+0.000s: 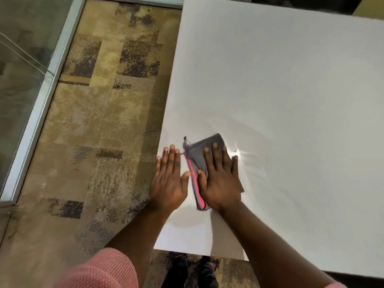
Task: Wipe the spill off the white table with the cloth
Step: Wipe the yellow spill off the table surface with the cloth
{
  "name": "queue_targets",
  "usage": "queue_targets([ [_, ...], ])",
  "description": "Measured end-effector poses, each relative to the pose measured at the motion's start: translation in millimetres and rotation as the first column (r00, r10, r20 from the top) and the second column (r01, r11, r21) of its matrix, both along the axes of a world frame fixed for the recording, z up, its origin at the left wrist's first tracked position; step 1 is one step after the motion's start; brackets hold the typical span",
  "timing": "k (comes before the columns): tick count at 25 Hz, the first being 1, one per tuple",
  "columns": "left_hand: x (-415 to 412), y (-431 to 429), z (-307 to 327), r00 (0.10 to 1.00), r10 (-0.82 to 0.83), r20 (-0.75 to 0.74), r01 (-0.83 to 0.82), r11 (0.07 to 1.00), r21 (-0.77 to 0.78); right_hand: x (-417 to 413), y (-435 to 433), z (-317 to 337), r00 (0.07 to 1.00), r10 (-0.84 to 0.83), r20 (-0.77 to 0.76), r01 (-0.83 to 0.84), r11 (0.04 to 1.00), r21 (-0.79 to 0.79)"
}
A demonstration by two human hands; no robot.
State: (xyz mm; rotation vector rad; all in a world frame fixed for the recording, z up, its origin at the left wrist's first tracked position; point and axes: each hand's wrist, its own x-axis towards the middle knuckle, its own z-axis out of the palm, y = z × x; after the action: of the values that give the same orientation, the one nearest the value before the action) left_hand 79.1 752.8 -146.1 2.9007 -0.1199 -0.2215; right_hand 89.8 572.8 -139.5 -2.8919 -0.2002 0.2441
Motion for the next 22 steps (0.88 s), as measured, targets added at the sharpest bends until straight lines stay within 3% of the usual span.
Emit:
queue_targets([
  [5, 2, 0, 4, 0.999, -0.017, 0.037, 0.018, 0.999, -0.030, 60, 3, 1, 0.999, 0.027, 0.018, -0.029, 0.996, 0.081],
  [8, 3, -2, 7, 1.000, -0.011, 0.020, 0.011, 0.999, -0.034, 75, -27, 1, 0.996, -0.080, 0.040, 0.078, 0.995, 0.067],
  [13, 1, -5, 11, 0.999, 0.012, 0.034, -0.010, 0.999, -0.050, 26, -93, 1, 0.939, -0.343, 0.032, 0.343, 0.939, -0.003],
  [17, 1, -4, 10, 1.000, 0.009, 0.016, -0.009, 0.999, -0.051, -8, -103, 4, 0.931, -0.363, -0.037, 0.363, 0.932, -0.015],
  [22, 2, -3, 6, 1.000, 0.016, 0.005, -0.016, 1.000, -0.015, 37, -86, 8, 0.917, -0.390, -0.078, 0.389, 0.921, -0.029],
])
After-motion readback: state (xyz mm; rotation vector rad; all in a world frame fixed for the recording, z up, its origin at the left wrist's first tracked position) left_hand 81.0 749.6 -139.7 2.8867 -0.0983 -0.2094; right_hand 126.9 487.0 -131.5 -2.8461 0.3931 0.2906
